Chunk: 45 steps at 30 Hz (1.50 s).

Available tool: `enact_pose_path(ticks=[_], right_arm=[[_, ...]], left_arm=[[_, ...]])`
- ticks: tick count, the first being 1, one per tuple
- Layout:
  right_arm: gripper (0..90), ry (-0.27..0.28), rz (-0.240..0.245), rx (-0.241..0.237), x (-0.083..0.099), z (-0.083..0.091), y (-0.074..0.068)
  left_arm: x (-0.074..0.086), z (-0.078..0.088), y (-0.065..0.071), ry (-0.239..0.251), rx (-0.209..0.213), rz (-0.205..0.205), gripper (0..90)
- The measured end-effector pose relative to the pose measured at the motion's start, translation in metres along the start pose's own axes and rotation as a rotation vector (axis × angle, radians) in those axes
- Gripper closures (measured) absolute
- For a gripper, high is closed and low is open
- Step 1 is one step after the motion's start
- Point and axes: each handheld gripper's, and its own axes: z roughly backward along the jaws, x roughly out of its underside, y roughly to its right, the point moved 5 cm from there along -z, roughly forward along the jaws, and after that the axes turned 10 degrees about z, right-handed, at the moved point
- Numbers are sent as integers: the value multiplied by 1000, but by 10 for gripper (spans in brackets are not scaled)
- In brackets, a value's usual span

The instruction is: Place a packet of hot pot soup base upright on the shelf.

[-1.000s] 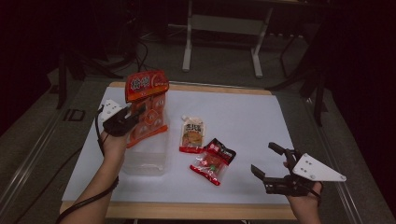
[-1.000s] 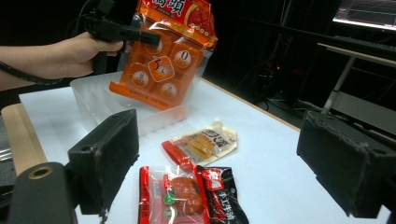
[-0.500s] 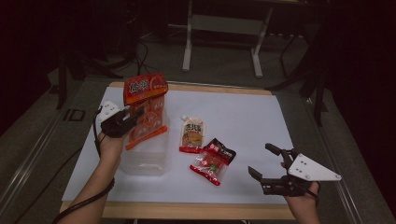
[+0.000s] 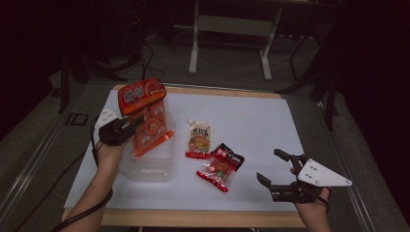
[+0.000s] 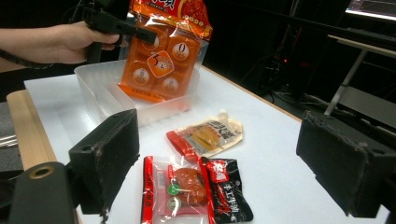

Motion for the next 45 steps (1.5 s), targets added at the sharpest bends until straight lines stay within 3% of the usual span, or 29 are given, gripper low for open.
enact_pose_path(ticks=[4,8,11,17,21,22,26,28,38,40,45], right_arm=[[131,-2,-2,-3,1,-1,-1],[131,-6,-2,-10,2,-3,-2],[131,-10,-1,-15,3,-5,-3],[131,-9,-2,-12,3,-4,-3],[131,-8,-3,-9,4,-4,-2],[131,-7,-3,-7,4,-4,-2],[132,-7,-1,-8,4,-4,-3],[131,-6,1,-10,4,-4,-3],[131,-2,6,-4,3,-4,-2],[132,-2,4,-6,3,-4,-3],[133,-4,14,-3,3,-6,-4]], left_arm=[[6,4,-6,5,-12,-22,667],[11,6,-11,12,-17,-3,625],[14,6,-11,5,-10,5,572],[15,11,-10,7,-47,-7,427],[12,18,-8,17,-42,17,260],[11,20,-7,15,-41,28,184],[12,24,-4,-25,-42,44,29],[12,29,-1,-26,-28,50,18],[7,63,12,15,-47,13,17],[8,68,15,17,-47,21,17],[10,83,27,30,-32,1,17]])
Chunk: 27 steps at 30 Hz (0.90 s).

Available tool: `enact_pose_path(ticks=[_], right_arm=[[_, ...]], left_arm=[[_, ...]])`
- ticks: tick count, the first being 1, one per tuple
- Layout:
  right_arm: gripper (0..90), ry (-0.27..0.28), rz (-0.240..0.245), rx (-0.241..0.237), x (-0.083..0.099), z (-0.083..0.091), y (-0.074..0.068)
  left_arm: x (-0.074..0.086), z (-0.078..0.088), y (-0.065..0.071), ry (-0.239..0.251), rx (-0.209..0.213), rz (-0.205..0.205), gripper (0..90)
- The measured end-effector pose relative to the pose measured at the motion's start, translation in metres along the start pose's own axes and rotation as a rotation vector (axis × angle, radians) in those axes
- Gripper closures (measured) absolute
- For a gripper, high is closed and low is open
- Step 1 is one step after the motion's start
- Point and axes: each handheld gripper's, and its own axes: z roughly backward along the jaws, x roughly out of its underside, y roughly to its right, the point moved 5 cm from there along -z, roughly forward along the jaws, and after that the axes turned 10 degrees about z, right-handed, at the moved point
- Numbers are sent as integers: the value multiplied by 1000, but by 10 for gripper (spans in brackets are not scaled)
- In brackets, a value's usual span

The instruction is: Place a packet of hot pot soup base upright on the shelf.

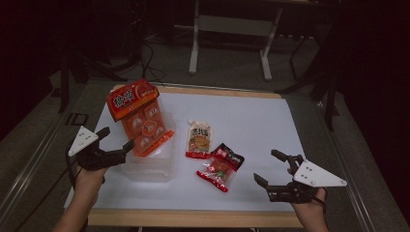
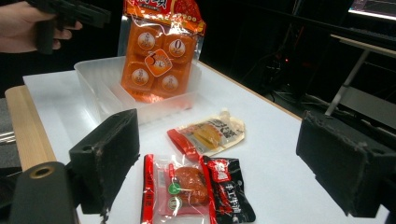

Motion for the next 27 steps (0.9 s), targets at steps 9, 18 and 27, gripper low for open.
enact_pose_path(ticks=[9,18,27], right_arm=[[134,-4,5,4,1,-2,0],[145,-26,33,1,3,-6,0],[164,-32,43,-18,7,-12,0]], left_arm=[[4,23,28,12,50,-50,17],[16,32,67,-7,166,-90,17],[35,30,93,-18,272,-95,17]])
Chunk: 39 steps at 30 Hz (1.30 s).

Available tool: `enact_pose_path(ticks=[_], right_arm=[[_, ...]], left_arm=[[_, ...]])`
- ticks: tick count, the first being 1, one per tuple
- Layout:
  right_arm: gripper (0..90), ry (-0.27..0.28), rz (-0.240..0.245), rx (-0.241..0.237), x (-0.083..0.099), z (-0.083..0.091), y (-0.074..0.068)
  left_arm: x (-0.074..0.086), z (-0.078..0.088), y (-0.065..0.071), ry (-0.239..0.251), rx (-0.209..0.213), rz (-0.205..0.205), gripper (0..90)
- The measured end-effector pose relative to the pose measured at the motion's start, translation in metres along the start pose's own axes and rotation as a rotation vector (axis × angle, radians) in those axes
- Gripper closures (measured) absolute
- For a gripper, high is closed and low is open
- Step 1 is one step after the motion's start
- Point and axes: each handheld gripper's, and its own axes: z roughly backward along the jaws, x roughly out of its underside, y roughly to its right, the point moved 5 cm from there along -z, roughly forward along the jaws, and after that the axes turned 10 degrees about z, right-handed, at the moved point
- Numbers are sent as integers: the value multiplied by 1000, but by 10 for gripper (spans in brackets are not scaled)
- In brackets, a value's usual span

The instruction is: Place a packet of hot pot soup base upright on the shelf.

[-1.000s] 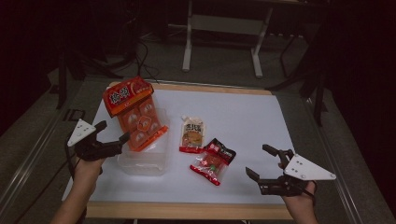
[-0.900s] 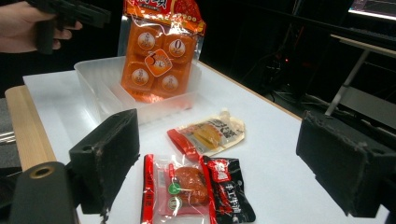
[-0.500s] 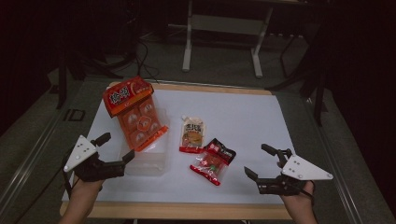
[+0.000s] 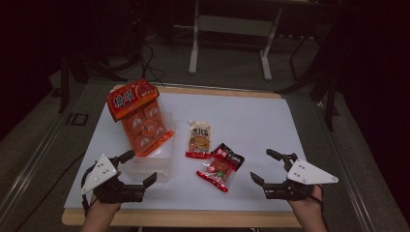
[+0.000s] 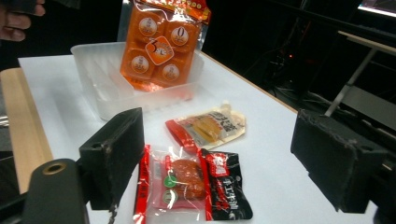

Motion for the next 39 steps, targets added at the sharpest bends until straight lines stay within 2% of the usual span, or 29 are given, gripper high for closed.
enact_pose_path(ticks=[3,6,8,10,13,16,20,23,24,26,30,33,37,39], right_arm=[[156,5,-10,2,1,-2,1],[154,24,-20,-1,1,-3,2],[151,38,-27,-7,1,-3,3],[143,35,-20,-18,2,-5,3],[136,21,-25,-44,3,-11,2],[129,-7,-68,-72,6,-19,2],[109,-22,-103,-79,8,-31,3],[108,-38,-111,-69,9,-39,3],[108,-43,-107,-66,10,-41,2],[104,-27,-102,-81,9,-46,-1],[104,-48,-94,-84,12,-52,-4],[105,-77,-101,-114,21,-58,-4],[127,-98,-141,-115,33,-63,3],[138,-116,-140,-112,39,-65,7]], left_arm=[[10,-6,9,-11,41,0,17],[20,-11,16,-29,69,-25,17],[24,-13,20,-30,95,-27,17],[28,-14,22,-17,106,-38,17],[32,-16,25,-14,126,-31,17],[38,-17,27,-25,124,-43,17],[49,-21,28,-65,117,-66,17],[56,-24,32,-82,123,-94,17],[58,-25,34,-67,132,-121,17],[59,-27,35,-72,136,-132,18],[61,-29,34,-79,146,-113,18],[62,-28,33,-80,141,-109,18],[63,-29,30,-77,140,-107,18],[64,-30,30,-75,140,-116,18]])
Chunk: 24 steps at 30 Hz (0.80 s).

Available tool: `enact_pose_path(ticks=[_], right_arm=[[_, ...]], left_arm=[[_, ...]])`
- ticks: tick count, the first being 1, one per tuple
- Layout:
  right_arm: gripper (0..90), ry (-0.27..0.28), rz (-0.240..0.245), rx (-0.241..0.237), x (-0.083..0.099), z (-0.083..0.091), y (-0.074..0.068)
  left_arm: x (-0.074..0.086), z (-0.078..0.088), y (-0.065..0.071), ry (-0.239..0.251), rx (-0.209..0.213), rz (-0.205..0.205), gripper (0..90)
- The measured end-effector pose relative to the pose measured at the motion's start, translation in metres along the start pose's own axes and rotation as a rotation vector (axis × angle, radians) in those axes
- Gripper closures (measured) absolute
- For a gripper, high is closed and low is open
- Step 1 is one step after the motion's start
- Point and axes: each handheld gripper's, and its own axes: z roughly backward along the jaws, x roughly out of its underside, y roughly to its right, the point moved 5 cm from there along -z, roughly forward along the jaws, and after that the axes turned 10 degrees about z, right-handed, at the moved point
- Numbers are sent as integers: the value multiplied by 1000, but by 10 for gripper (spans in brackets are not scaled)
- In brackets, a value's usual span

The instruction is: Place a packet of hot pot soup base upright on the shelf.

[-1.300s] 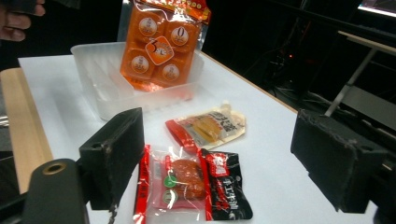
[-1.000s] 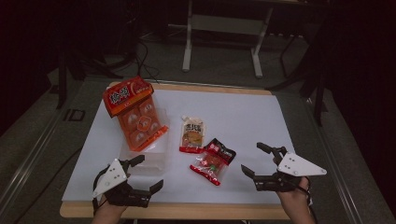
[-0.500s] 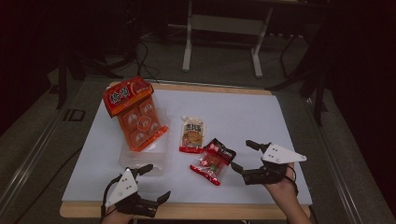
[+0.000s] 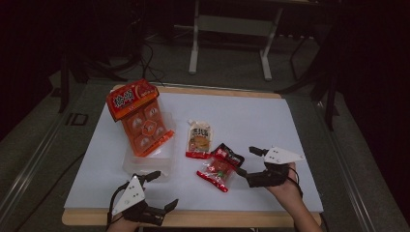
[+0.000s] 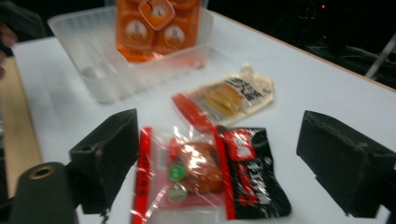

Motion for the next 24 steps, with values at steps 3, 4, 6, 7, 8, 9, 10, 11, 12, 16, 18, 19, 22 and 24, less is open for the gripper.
enact_pose_path(ticks=[3,4,6,7,8,9,10,11,12,16,18,19,22,24], right_arm=[[157,-16,-4,-3,7,-4,6],[157,-21,-9,-1,9,-6,8],[166,-26,-20,-8,13,-10,11],[172,-33,-19,-6,15,-12,12],[177,-41,-14,-5,17,-14,13],[191,-45,-11,-14,18,-16,14],[192,-48,-11,-12,19,-18,15],[208,-56,-7,-11,21,-21,17],[217,-67,-9,-13,22,-24,19],[267,-102,-8,-19,29,-36,25],[294,-119,-22,-26,33,-43,28],[297,-120,-27,-31,34,-46,29],[312,-143,-45,-37,41,-55,33],[314,-161,-52,-34,45,-59,35]], left_arm=[[1,-1,1,-5,-4,-19,18],[1,-1,2,-6,-2,-19,18],[1,-1,3,-7,4,-22,18],[2,-1,3,-8,3,-26,18],[2,-1,3,-9,3,-25,18],[2,-1,3,-11,7,-21,18],[2,-1,3,-13,9,-20,18],[2,-1,3,-16,7,-20,18],[2,-2,3,-16,8,-18,18],[3,-2,3,-26,12,-14,18],[3,-3,3,-29,14,-15,18],[3,-3,3,-29,11,-18,18],[4,-4,4,-33,13,-17,18],[4,-4,4,-37,12,-19,18]])
